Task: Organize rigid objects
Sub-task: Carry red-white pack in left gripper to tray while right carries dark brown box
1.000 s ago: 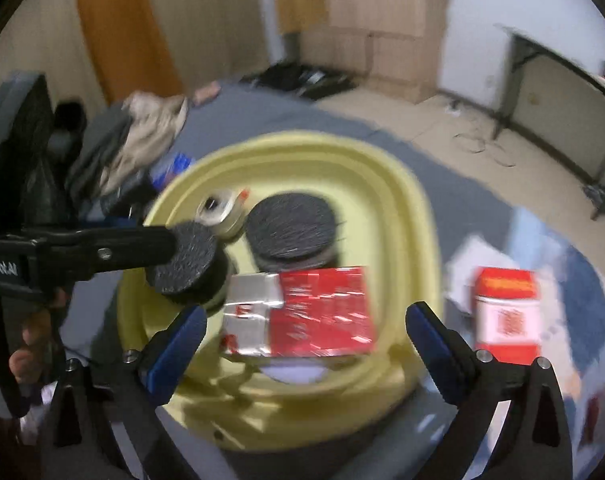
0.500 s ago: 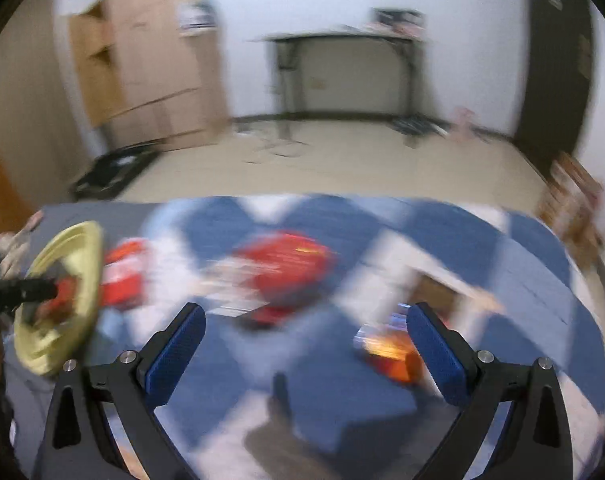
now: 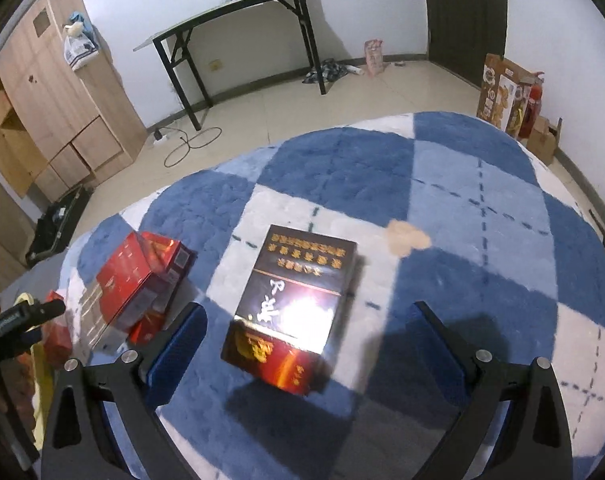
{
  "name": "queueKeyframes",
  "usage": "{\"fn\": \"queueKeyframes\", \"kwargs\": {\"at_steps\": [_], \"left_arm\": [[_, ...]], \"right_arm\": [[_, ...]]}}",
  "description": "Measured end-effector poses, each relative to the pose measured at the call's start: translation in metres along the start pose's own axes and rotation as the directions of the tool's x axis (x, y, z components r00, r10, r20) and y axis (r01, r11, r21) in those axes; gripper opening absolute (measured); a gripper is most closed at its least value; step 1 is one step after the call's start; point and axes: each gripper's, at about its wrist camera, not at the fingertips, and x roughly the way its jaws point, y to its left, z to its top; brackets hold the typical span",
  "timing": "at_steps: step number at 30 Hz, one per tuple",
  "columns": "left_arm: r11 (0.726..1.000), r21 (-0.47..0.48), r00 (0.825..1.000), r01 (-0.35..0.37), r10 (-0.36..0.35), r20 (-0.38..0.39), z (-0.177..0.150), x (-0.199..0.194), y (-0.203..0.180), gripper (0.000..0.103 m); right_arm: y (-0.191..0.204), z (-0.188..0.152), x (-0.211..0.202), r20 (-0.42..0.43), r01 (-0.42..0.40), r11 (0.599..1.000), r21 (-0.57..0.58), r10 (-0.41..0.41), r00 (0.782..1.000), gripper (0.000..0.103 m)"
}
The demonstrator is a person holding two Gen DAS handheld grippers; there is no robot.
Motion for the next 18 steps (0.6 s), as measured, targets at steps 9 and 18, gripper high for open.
{"fn": "queueKeyframes", "kwargs": {"at_steps": [9, 18], "left_arm": [[0.999, 0.037, 0.999, -0.009, 0.007, 0.054, -0.003, -0.006, -0.002, 0.059], [0.991, 0.013, 0.966, 0.130, -0.130, 0.222, -0.053, -0.129, 0.049, 0.058]], "right_arm": [[0.013, 0.002, 0.041, -0.023, 0.059, 0.994, -0.095, -0.061, 0.998, 0.065], [0.002, -0.003, -0.012, 0.110, -0.105, 0.983, -0.152, 0.122, 0.986, 0.060]]}}
